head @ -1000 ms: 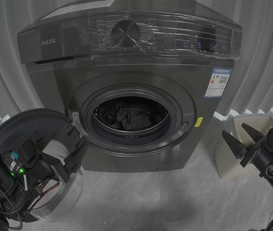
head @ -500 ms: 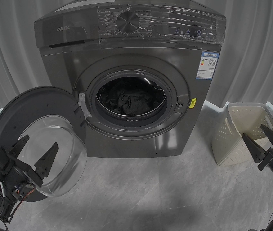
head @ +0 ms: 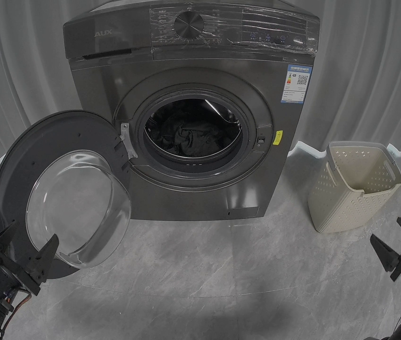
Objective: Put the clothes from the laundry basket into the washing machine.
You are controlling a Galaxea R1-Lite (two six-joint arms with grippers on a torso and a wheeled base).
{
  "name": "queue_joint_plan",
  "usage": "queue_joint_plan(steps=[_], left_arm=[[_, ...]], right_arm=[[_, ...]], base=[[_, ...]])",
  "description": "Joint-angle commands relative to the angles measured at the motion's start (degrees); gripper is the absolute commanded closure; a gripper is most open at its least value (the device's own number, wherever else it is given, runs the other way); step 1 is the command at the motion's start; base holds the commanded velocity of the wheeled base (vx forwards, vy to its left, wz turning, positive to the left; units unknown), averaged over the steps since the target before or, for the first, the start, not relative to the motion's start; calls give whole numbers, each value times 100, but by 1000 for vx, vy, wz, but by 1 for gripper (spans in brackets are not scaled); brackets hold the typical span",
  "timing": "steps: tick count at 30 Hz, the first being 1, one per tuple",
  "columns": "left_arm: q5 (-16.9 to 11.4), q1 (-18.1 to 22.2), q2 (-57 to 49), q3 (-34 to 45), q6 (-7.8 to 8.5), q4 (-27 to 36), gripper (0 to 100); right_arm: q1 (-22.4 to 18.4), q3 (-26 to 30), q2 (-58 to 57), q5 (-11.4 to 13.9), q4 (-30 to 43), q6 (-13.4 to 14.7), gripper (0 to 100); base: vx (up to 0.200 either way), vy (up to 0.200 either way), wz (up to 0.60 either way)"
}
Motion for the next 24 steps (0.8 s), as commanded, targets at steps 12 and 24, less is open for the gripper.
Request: queue_joint_plan(steps=[12,24], left_arm=[[-617,1637,-4265,101,-28,3803,0],[-344,2051,-4599,101,-230,4664,0]], right_arm=[[-1368,99,-4139,209,2935,-108,0],[-1825,72,-5124,104,4658,68,0]], base=[[-150,0,0],[0,0,0]])
